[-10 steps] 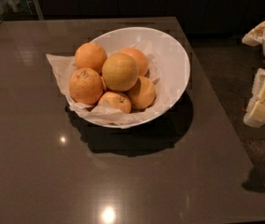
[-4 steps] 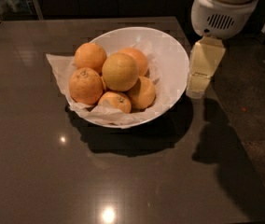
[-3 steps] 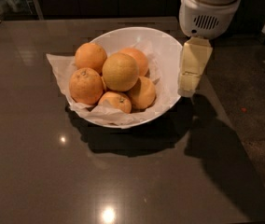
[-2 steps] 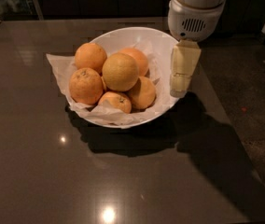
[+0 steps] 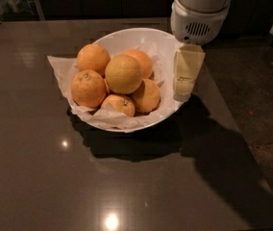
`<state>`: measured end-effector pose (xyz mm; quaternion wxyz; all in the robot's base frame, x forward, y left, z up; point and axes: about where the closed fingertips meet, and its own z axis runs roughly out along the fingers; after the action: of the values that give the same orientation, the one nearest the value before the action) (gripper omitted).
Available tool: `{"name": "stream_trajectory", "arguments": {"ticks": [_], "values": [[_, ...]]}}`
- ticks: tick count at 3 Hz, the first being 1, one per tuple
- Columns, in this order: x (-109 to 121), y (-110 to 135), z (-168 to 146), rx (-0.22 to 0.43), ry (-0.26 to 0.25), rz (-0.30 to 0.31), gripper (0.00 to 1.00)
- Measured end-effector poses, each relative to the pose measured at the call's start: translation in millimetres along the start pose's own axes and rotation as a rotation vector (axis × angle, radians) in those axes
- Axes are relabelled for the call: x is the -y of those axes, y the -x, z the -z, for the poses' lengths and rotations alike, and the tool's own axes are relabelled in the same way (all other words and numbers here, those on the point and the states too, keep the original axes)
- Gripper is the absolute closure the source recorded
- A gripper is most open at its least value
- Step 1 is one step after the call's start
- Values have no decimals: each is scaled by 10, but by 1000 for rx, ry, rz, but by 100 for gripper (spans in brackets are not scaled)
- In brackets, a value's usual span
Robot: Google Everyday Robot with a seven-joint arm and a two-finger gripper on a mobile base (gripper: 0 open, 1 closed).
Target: Pick orange from white bowl
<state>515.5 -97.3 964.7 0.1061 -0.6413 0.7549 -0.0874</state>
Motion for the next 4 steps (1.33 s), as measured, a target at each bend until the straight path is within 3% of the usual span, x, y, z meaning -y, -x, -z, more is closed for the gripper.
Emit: {"name": "stream_trajectory", "arguments": {"ticks": [2, 3, 4], "values": [[-215, 234, 215, 66, 21, 92, 0], [-219, 557, 200, 67, -21, 182, 0], [-210, 592, 203, 67, -26, 188, 0]]}}
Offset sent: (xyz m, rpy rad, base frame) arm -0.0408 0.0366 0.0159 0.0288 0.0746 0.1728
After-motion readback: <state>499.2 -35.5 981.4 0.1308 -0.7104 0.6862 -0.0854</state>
